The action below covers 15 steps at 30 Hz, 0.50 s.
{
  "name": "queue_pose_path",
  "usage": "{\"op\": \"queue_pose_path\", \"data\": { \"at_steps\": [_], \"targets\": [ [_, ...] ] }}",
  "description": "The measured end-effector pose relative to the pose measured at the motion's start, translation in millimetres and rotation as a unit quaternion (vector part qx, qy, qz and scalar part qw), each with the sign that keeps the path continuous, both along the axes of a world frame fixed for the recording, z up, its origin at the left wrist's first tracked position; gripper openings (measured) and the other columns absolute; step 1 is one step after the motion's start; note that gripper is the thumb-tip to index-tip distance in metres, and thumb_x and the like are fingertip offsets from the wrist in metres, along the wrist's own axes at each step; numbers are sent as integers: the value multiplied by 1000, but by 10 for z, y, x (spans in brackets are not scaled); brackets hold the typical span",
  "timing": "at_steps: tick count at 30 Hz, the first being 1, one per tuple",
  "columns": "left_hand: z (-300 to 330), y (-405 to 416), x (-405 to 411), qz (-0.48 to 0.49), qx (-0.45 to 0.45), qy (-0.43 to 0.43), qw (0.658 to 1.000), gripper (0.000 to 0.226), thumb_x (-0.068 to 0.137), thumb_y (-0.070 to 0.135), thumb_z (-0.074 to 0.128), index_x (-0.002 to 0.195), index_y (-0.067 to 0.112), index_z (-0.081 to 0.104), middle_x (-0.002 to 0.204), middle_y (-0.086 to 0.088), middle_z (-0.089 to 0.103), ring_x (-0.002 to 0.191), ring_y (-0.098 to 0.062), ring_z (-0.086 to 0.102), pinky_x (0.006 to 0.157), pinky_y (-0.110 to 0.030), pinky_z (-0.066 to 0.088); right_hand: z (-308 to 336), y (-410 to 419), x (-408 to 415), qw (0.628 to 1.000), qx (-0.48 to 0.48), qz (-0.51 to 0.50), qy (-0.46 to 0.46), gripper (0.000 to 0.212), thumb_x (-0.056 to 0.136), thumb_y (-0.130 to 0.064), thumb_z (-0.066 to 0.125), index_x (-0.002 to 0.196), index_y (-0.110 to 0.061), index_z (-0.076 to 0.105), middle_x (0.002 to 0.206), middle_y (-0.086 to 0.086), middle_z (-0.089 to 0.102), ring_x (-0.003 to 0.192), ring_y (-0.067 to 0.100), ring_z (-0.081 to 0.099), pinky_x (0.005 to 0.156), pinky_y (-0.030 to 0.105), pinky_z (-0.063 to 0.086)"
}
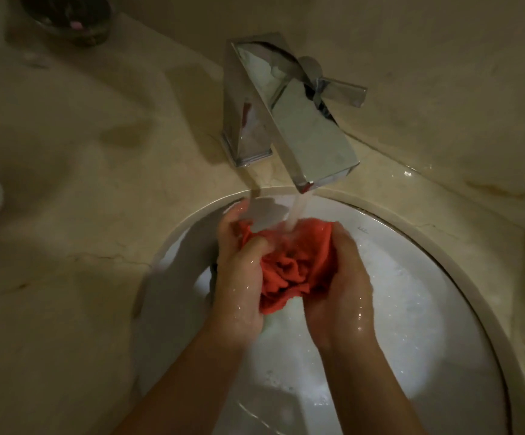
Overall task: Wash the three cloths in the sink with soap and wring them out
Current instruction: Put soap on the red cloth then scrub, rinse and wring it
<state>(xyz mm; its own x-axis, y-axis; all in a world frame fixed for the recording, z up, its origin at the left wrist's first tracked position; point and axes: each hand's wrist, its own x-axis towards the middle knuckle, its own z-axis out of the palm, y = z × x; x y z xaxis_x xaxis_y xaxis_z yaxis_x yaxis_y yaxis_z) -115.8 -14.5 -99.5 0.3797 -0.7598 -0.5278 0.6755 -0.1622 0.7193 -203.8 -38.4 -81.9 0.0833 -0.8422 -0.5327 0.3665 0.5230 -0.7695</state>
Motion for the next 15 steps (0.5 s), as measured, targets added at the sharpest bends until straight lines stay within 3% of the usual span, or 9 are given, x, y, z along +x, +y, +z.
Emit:
{"op": "queue_pose_path", "data": {
  "at_steps": [2, 3, 4, 6, 8, 10, 13, 15],
  "targets": [
    [4, 17, -86, 8, 65, -12, 998, 31, 84, 38, 67, 114, 38, 61, 107, 1, 72, 92, -23, 72, 79, -43, 58, 39, -1, 65, 999, -48, 13, 9, 25, 81, -35, 60, 67, -19, 73, 70, 3, 68, 68, 15, 68, 61, 23, 55],
    [24, 30, -127, -3, 99, -9, 995, 42, 75, 55, 69, 113, 38, 61, 108, 0, 71, 95, -24, 71, 83, -47, 57, 44, -11, 90, 996, -83, 30, 34, 25, 82, -33, 63, 63, -21, 72, 66, 0, 67, 64, 12, 66, 59, 22, 54],
    [44, 41, -151, -17, 123, 7, 992, 59, 65, 70, 69, 114, 37, 62, 110, 0, 71, 98, -23, 70, 86, -48, 56, 46, -45, 104, 988, -125, 57, 73, 20, 83, -30, 66, 65, -21, 69, 65, -1, 66, 64, 12, 65, 59, 21, 54],
    [95, 62, -131, -51, 130, 65, 988, 83, 50, 82, 64, 118, 35, 64, 115, -1, 70, 105, -24, 67, 92, -51, 52, 96, -138, 134, 971, -188, 119, 88, 8, 83, -18, 63, 87, -18, 56, 71, 0, 65, 69, 20, 65, 61, 30, 56],
    [136, 49, -42, -76, 82, 115, 987, 76, 60, 77, 66, 122, 32, 63, 118, -2, 69, 110, -25, 66, 93, -54, 51, 112, -217, 121, 955, -201, 207, 66, 26, 84, -10, 55, 107, -17, 46, 79, 13, 67, 75, 42, 64, 65, 51, 55],
    [141, -3, 21, -54, 46, 108, 992, 62, 69, 55, 70, 124, 26, 63, 116, -5, 70, 106, -24, 68, 90, -51, 54, 46, -270, 109, 938, -227, 234, 121, 30, 82, -9, 53, 111, -17, 49, 91, 24, 64, 85, 47, 62, 73, 59, 53],
    [123, -78, 49, 17, 5, 29, 999, 37, 83, 19, 68, 119, 21, 63, 107, -4, 73, 96, -24, 71, 76, -38, 59, -84, -265, 91, 923, -241, 184, 235, 31, 83, -25, 60, 114, -26, 54, 115, 11, 60, 107, 26, 61, 87, 49, 55],
    [96, -90, 70, 42, -47, 14, 998, 37, 84, 7, 62, 118, 24, 59, 103, 2, 73, 94, -20, 72, 71, -32, 58, -67, -240, 108, 964, -123, 128, 199, 23, 92, -34, 59, 114, -28, 57, 116, 6, 64, 105, 20, 64, 88, 42, 56]
  ]
}}
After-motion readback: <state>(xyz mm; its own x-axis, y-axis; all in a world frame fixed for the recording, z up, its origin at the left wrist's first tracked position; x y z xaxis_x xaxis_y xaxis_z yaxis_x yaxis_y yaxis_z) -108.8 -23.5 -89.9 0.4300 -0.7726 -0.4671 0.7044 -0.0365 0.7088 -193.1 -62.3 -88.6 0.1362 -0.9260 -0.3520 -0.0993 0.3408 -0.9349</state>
